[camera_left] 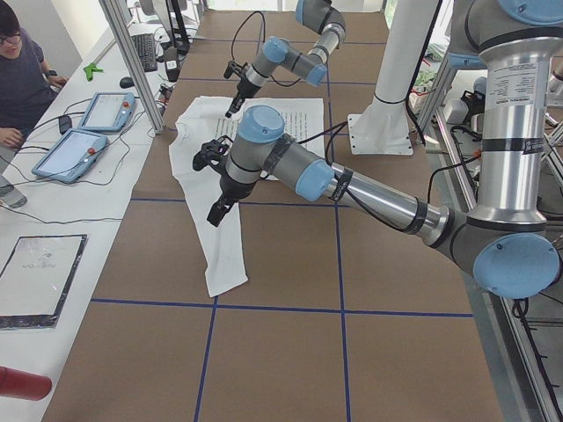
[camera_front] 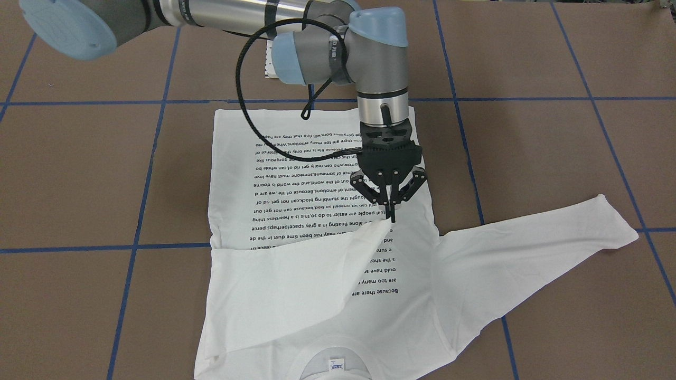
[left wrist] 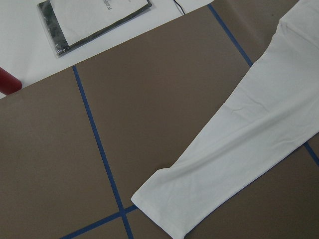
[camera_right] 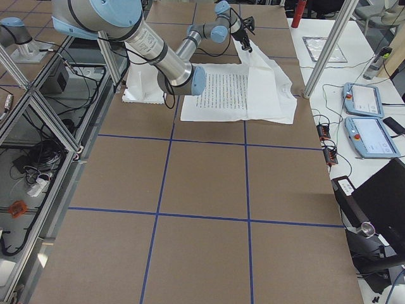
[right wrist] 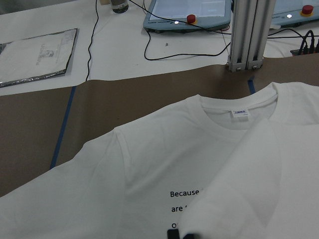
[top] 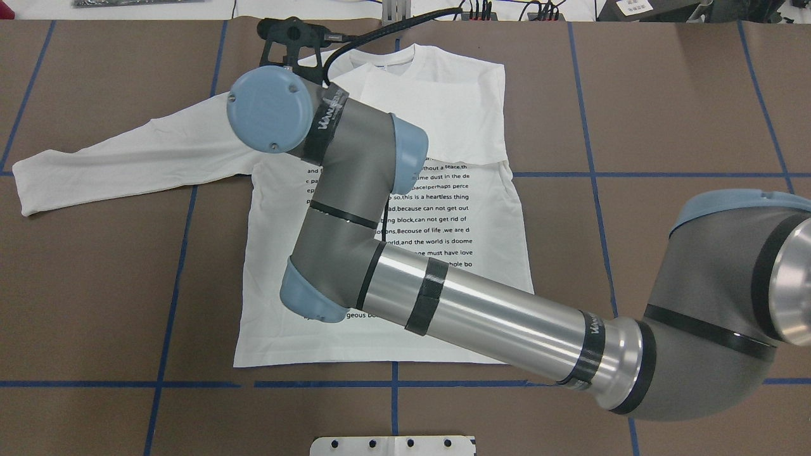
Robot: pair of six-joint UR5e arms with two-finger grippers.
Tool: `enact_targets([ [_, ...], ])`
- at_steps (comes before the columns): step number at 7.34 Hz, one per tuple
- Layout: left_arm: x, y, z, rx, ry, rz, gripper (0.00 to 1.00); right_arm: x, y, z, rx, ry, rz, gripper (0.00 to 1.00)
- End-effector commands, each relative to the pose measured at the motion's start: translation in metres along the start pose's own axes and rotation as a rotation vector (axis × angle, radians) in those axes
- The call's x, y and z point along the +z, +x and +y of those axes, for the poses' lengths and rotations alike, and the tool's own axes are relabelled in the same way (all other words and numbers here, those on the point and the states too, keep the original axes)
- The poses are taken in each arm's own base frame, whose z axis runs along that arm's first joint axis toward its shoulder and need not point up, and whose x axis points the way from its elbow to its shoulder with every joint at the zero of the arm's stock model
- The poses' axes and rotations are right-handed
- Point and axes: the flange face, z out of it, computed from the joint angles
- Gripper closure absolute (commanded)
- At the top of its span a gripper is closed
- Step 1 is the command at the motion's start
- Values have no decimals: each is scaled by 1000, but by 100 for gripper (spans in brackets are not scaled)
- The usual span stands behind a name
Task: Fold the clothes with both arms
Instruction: 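Carry the sleeve across the shirt body with the right gripper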
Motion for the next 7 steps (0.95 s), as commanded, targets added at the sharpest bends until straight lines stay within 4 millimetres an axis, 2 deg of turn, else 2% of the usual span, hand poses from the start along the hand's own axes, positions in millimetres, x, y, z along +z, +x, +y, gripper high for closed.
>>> enact_targets([
  [1, 0, 0, 0, 0, 1, 0, 0, 5, -20, 35, 18, 9, 19, 2],
  [4, -2, 2, -2, -3, 6, 6, 0, 0, -25, 26, 37, -35, 11, 1],
  [5, -11, 13, -13, 34, 41, 8, 0, 8, -9, 0, 57, -113, 51, 1],
  [6, -14, 20, -21, 101, 122, 17, 0, 18, 21, -40, 88, -189, 140, 0],
  [7, -4, 31, -27, 82, 145, 45, 0, 27, 64, -85, 133, -257, 161, 0],
])
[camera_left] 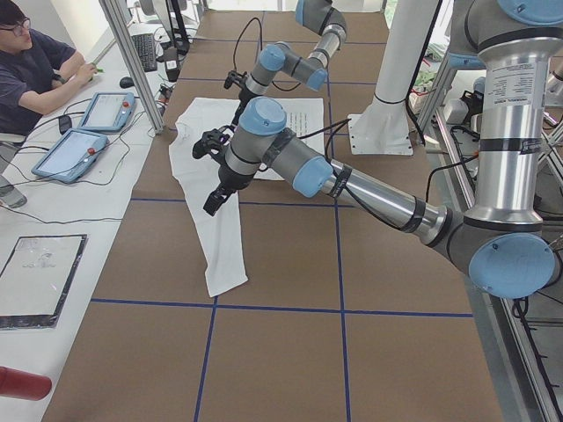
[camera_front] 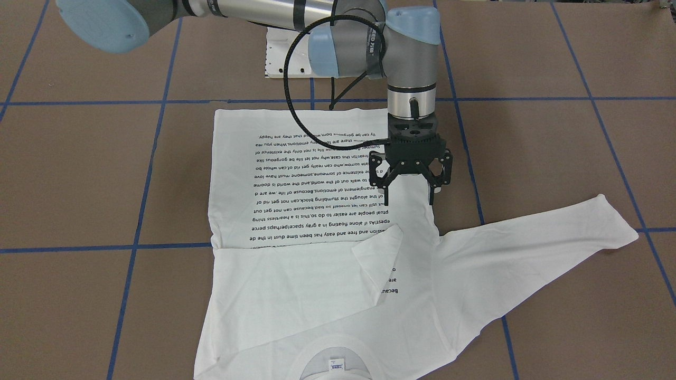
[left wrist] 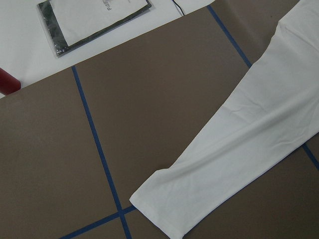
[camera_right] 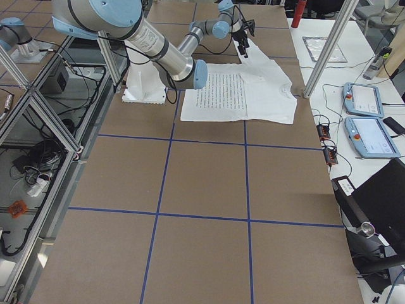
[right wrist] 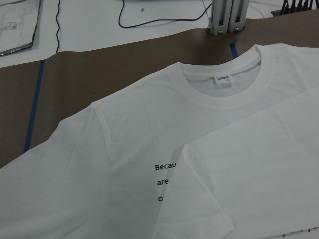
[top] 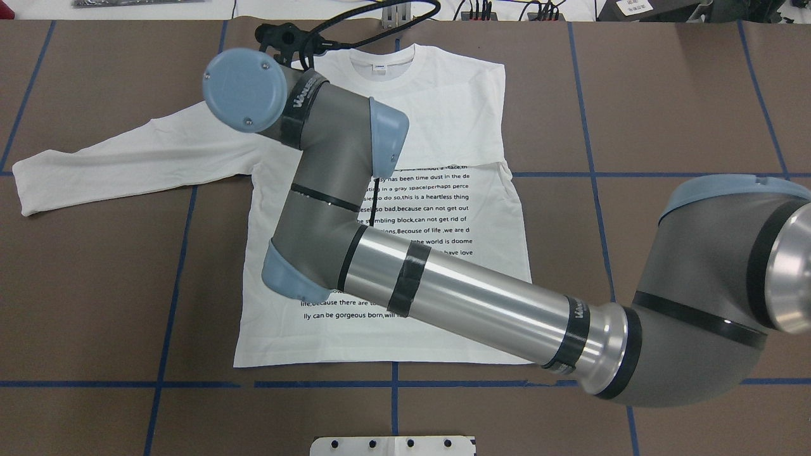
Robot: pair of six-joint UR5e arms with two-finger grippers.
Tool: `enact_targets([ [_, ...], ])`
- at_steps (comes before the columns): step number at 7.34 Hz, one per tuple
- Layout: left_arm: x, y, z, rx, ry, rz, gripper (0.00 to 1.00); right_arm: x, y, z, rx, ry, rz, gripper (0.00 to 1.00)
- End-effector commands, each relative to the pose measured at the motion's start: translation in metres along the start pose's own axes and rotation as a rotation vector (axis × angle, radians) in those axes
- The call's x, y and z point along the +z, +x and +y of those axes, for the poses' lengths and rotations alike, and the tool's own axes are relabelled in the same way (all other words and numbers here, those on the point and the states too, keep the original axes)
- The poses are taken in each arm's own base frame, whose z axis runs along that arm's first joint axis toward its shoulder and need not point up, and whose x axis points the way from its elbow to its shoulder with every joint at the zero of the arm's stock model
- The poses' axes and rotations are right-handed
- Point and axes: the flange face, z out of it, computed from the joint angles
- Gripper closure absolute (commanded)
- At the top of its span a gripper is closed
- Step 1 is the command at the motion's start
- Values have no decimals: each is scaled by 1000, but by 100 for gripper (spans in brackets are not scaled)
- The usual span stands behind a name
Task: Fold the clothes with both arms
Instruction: 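Carry the sleeve across the shirt body with the right gripper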
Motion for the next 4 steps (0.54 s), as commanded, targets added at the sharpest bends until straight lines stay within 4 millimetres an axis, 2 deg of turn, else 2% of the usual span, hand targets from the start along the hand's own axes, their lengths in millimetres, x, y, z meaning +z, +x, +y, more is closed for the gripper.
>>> enact_targets([
  [1, 39, 46, -9, 45, 4, 82, 0, -6, 76, -91, 25, -115, 16, 0],
  [2, 59, 56, -5, -46, -35, 105, 0, -9, 121, -122, -33, -164, -10, 0],
  [3, 80, 57, 0, -91, -38, 74, 0, -15, 166, -149, -58, -183, -28, 0],
  [4, 110, 49, 12, -167, -42, 42, 0, -19, 229, -168, -97, -211, -44, 0],
])
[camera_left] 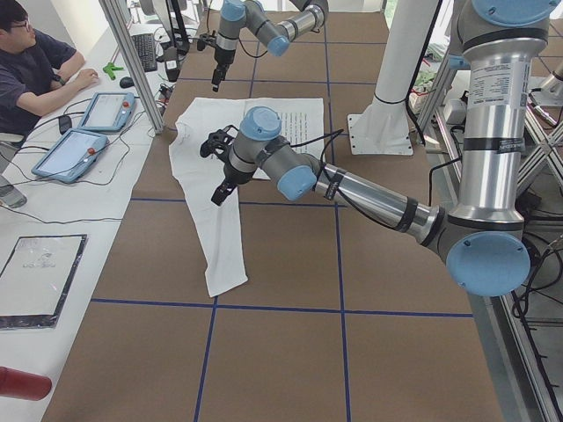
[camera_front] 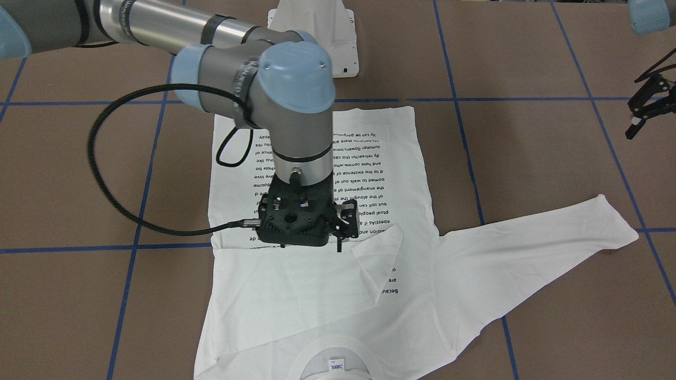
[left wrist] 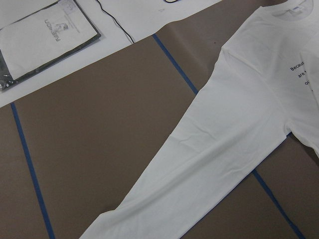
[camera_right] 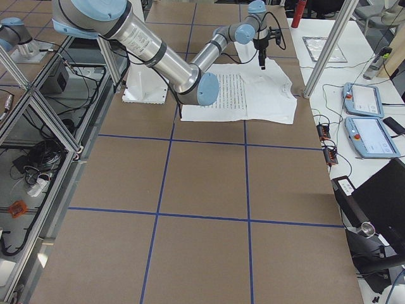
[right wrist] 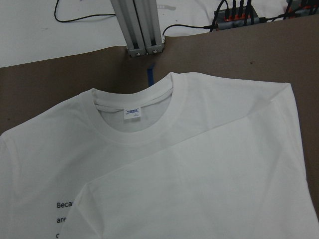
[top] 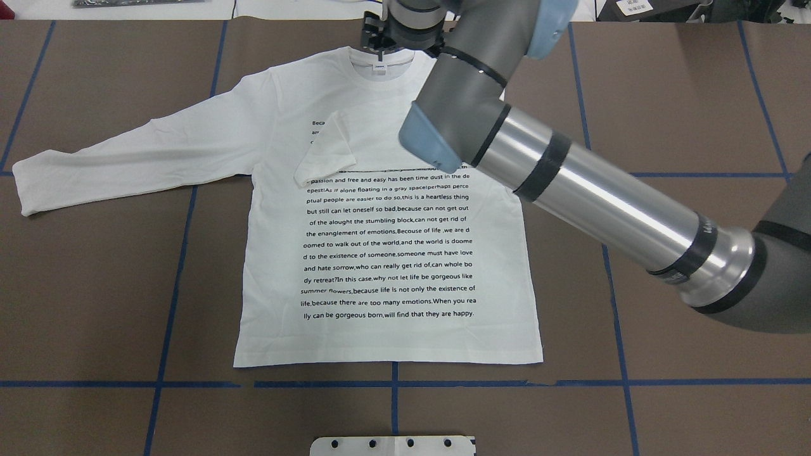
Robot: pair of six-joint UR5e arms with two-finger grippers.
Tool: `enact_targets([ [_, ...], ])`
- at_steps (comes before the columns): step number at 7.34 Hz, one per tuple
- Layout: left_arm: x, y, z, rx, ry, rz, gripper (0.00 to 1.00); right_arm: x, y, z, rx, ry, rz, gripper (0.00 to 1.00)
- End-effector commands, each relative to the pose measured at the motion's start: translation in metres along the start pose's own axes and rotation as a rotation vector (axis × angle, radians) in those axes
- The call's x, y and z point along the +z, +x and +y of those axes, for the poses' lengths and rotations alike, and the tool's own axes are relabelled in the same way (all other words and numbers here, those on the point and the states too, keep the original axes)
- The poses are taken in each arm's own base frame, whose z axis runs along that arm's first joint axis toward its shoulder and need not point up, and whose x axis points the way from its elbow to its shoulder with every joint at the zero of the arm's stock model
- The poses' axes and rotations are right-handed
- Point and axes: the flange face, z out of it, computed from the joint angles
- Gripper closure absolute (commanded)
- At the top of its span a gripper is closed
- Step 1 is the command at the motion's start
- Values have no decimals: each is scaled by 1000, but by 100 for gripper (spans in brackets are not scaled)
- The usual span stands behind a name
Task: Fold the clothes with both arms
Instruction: 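Carry the sleeve across the shirt body with the right gripper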
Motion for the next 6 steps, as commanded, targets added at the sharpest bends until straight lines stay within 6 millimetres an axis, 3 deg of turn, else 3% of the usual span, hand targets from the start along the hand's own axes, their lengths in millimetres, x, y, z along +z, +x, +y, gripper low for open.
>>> enact_targets([
  [1, 69, -19, 26, -123, 11, -30, 0, -33, 145, -33, -97, -53, -19, 0],
  [2, 105, -40, 50, -131, 32, -39, 1, -53, 204, -40, -145, -68, -6, 0],
  [4, 156, -68, 96, -142, 24, -21, 6, -72, 290, -49, -262, -59, 22, 0],
  [5, 170, -74, 110, -140, 16, -44, 6, -80, 317, -53, -283, -62, 20, 0],
  [6, 189, -78, 129, -135, -16, -48, 6, -81, 321, -52, -291, -62, 20, 0],
])
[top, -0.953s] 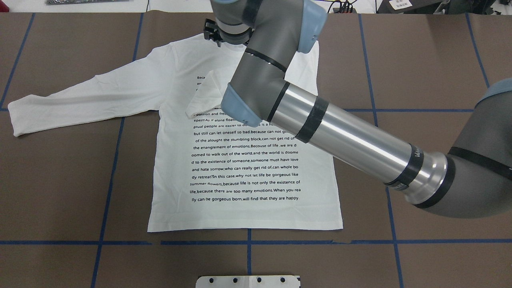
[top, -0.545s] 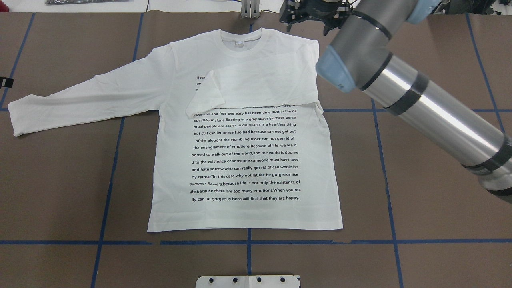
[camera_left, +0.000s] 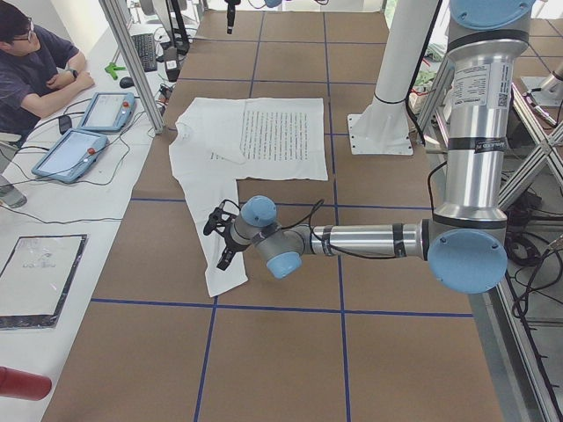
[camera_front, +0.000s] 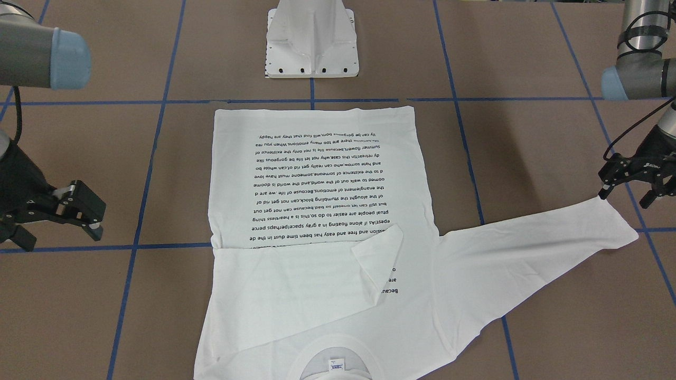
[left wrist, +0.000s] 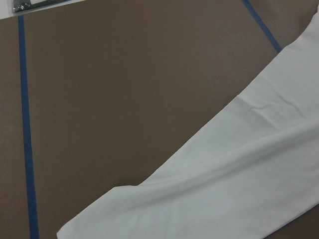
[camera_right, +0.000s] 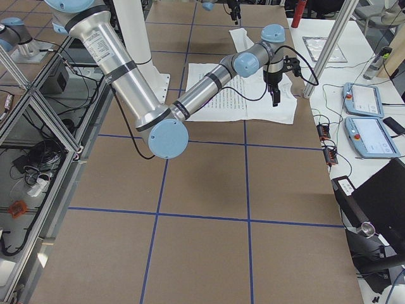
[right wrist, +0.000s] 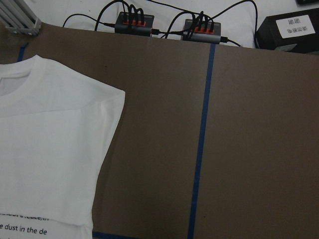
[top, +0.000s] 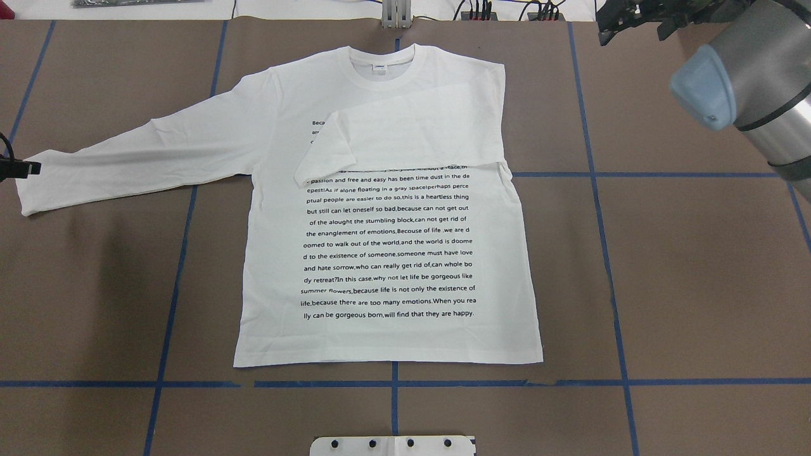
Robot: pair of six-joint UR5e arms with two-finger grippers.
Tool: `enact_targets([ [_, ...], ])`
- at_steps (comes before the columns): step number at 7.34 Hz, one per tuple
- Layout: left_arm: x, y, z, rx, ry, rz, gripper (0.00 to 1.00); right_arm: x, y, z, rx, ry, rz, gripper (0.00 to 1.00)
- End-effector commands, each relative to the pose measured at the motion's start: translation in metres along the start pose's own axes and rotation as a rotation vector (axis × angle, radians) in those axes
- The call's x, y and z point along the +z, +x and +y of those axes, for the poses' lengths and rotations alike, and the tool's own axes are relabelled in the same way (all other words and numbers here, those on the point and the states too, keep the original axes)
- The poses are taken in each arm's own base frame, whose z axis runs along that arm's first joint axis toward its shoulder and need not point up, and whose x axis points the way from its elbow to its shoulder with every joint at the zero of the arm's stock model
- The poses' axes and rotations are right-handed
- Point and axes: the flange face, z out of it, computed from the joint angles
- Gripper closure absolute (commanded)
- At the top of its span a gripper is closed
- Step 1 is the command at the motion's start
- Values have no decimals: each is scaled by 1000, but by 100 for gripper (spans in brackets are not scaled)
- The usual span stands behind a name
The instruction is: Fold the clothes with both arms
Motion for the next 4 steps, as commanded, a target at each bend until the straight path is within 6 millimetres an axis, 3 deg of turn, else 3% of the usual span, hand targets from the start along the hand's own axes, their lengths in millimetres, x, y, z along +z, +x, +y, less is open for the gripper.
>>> enact_targets([
  [1, 30, -20, 38, 10, -27, -6, 6, -4, 18, 6, -23, -2, 1, 0],
  [2, 37, -29, 50, 11, -32, -5, 8, -6, 19, 8, -24, 2, 1, 0],
  [4, 43, -24, 59, 29, -49, 3, 14, -11, 20, 14, -29, 9, -3, 0],
])
